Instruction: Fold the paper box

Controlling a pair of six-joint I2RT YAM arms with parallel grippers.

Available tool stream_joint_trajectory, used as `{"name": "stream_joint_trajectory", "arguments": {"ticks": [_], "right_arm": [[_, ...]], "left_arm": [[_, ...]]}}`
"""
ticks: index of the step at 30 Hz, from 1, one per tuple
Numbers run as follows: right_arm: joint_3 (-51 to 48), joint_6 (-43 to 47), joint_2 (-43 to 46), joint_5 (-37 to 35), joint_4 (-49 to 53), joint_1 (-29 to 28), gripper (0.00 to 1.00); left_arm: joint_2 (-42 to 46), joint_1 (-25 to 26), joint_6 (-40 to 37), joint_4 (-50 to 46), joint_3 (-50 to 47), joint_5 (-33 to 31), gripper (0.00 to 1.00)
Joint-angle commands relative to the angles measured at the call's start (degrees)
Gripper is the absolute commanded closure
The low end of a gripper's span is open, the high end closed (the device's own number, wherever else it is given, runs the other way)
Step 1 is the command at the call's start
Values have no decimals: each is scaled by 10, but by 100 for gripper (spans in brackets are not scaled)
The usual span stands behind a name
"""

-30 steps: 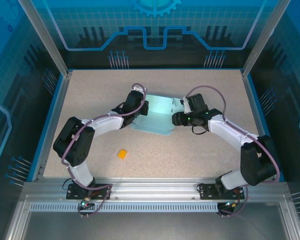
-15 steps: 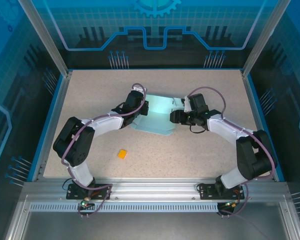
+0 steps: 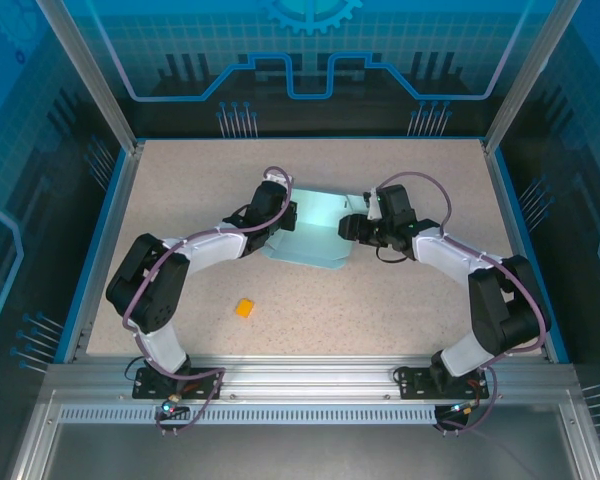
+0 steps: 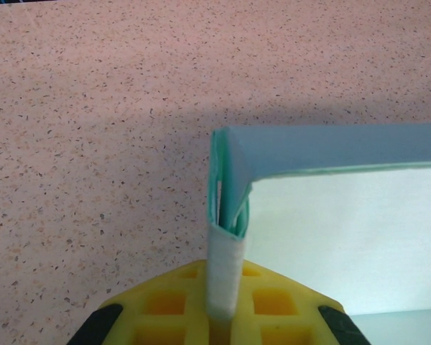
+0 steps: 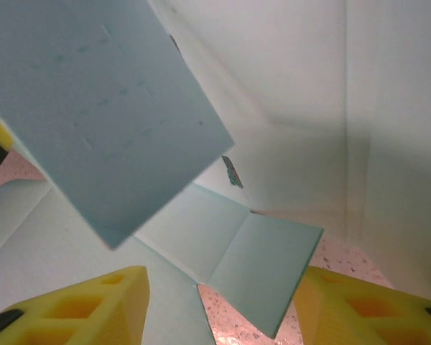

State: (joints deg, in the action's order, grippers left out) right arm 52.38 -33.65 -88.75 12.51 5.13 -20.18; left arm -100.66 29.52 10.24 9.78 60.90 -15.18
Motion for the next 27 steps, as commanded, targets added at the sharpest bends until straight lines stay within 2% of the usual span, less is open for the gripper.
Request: {"name": "stream_joint_trajectory", "arguments": {"ticks": [1, 13, 27], "right_arm": [[16, 1, 9, 14, -16, 4, 45], [56, 30, -15, 3, 9, -28, 48], [75, 29, -64, 5, -11, -76, 51]], "left_arm": [[16, 3, 4, 16, -3, 12, 99], [13, 3, 8, 16, -2, 16, 99], [12, 4, 11, 15, -2, 18, 99]]}}
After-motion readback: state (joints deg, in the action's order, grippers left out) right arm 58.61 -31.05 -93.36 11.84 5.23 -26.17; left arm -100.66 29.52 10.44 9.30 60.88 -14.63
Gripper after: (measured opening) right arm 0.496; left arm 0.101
